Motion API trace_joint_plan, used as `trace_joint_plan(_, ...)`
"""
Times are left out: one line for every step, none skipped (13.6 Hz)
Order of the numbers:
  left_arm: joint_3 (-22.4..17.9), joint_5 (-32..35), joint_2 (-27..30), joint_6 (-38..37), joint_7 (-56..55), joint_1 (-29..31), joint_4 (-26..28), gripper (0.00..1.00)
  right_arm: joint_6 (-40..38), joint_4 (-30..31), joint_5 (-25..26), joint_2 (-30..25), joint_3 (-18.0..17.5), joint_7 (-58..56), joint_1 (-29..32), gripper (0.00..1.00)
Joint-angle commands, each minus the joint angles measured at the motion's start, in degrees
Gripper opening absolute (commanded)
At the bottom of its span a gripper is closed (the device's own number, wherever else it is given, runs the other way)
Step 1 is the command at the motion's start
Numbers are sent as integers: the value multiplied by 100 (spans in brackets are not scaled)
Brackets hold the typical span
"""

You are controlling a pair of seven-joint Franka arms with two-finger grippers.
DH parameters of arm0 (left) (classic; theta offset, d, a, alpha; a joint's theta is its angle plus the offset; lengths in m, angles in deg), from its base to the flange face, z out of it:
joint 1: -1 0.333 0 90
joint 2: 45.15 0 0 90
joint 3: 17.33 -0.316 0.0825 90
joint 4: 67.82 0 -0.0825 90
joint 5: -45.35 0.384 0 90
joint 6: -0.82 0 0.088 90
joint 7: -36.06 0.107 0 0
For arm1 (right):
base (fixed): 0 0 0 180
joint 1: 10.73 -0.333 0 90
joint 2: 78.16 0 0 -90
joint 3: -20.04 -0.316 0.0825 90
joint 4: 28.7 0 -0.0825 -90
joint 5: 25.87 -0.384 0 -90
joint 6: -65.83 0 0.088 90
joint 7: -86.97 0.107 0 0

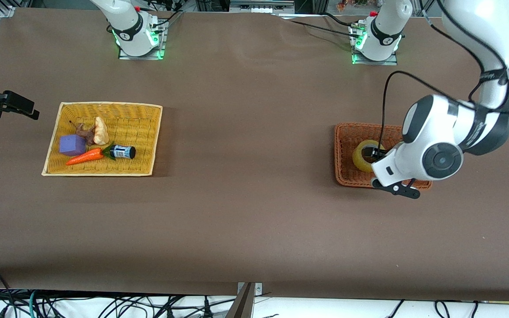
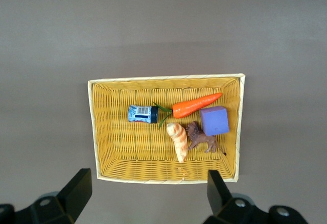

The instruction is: Transfer tape with both arms

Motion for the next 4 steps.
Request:
trace_joint_plan(49,49,616,-131,122,49,-60,100,-130,-158,51,47,-20,-58,4,100)
trace_joint_plan(49,49,862,-166,122,58,-60,100,-130,-158,51,47,-20,-58,4,100)
trace_joint_plan(49,49,1100,-192,105,58,-60,100,-130,-158,51,47,-20,-58,4,100)
trace_joint_plan(49,49,1259,-210,113,84,-60,100,-130,-158,51,47,-20,-58,4,100)
